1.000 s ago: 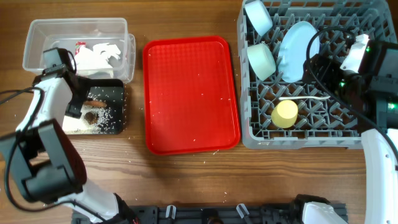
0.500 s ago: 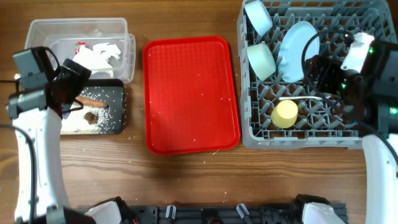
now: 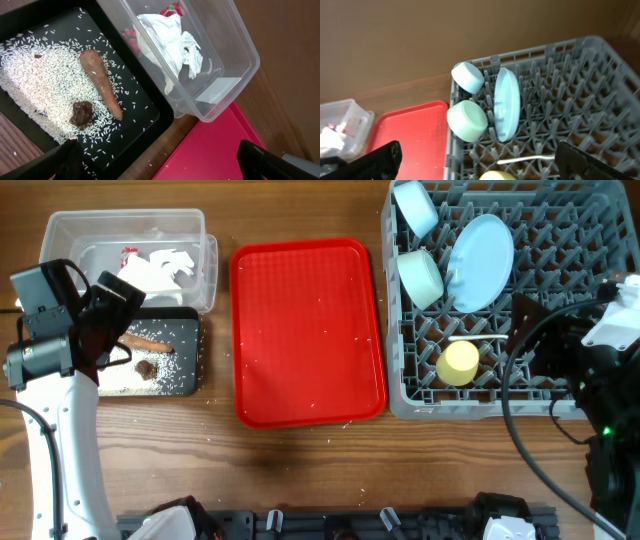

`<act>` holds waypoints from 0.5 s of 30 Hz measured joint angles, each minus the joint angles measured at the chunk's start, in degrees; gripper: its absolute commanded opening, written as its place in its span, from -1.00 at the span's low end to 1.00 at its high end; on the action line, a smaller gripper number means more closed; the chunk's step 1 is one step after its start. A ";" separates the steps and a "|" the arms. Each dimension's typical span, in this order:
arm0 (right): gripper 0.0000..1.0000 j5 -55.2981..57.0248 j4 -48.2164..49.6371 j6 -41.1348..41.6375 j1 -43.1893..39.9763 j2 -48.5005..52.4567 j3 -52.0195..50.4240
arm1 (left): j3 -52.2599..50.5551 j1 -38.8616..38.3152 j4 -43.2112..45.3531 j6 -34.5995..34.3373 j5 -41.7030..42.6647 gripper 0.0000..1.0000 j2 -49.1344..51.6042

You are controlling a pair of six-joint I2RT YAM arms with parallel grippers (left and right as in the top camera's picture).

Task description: Sort waste into correct bins and load items into the dishwasher rack

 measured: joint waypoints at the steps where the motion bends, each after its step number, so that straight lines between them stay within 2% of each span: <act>1: 0.99 -0.02 -0.02 0.94 0.00 0.31 0.00 | 0.02 -0.02 0.00 0.02 0.02 0.99 0.00; 10: 0.99 -0.24 -0.66 3.61 0.00 4.24 0.00 | 0.02 -0.02 0.00 0.02 0.02 1.00 0.00; 12: 0.99 -0.24 2.03 3.98 0.00 4.94 -0.22 | 0.02 0.00 0.00 0.02 0.04 1.00 0.00; 15: 1.00 -0.28 11.32 4.00 0.00 4.55 -3.15 | 0.02 -0.02 0.00 0.02 0.22 1.00 0.00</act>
